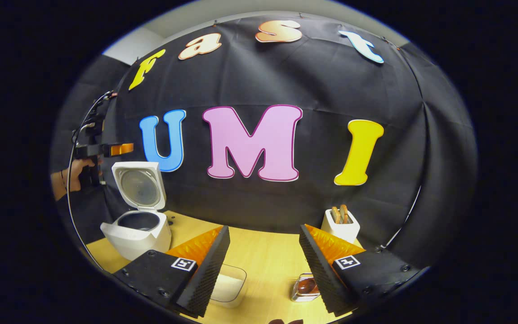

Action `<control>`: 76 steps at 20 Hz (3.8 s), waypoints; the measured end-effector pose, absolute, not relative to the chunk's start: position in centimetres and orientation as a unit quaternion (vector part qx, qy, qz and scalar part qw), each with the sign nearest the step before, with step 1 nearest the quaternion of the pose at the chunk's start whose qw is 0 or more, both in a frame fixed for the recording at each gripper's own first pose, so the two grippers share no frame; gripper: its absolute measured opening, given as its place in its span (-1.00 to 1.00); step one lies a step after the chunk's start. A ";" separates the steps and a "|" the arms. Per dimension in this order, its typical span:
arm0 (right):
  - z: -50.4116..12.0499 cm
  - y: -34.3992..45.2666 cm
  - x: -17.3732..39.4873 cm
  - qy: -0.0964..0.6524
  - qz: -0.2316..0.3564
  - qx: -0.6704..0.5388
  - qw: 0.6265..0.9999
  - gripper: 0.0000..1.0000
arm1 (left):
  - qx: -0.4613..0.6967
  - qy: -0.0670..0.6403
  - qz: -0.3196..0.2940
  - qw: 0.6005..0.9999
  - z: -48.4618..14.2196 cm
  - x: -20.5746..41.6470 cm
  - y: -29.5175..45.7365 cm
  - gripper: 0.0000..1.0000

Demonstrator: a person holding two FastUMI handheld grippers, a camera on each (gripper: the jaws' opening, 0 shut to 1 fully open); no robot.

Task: Close the left gripper, press the button to open the rice cooker; take a wooden spoon from the chopstick holder with the right hand, scoop a spoonful of rice and pour it into the rice cooker, then put the wooden spoon back into the chopstick holder.

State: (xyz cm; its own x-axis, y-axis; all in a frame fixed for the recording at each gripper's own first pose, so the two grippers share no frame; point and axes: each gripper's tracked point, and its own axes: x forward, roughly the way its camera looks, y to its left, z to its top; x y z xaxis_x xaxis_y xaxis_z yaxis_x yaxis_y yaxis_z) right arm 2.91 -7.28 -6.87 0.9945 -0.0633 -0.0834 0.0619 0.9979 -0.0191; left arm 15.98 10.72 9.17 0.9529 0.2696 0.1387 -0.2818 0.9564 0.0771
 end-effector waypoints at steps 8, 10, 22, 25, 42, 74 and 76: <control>-6.0 -6.8 1.7 0.042 -0.030 -0.050 0.997 0.96 | 0.025 -0.016 0.188 0.982 7.2 22.6 15.7 0.96; -5.9 -6.6 1.7 0.043 -0.028 -0.050 0.997 0.96 | 0.023 -0.005 0.197 0.980 6.6 23.7 16.8 0.96; -7.2 -6.6 2.8 0.064 -0.023 -0.045 0.997 0.96 | 0.005 0.052 0.193 0.980 1.9 20.8 15.1 1.00; -7.1 -6.5 3.2 0.063 -0.022 -0.038 0.997 0.96 | 0.003 0.060 0.190 0.980 0.2 18.2 13.4 1.00; -8.0 -6.6 3.5 0.074 -0.024 -0.021 0.997 0.96 | -0.029 0.162 0.166 0.972 -12.8 10.5 8.0 1.00; -8.5 -4.3 4.1 0.076 0.003 0.002 0.997 0.95 | 0.005 0.118 0.132 0.984 -12.5 7.6 6.1 0.93; -7.7 -3.3 4.0 0.065 0.018 0.017 0.998 0.96 | 0.014 0.092 0.119 0.988 -10.3 6.4 5.7 0.93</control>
State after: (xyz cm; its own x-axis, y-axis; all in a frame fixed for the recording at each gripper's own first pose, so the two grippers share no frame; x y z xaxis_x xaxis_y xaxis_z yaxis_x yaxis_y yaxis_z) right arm 3.98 -3.35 -7.69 0.9910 0.0373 -0.1286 -0.0328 0.9988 0.0370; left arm 6.37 5.71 -10.30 0.9544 0.2387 -0.1793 -0.2335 0.9711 0.0500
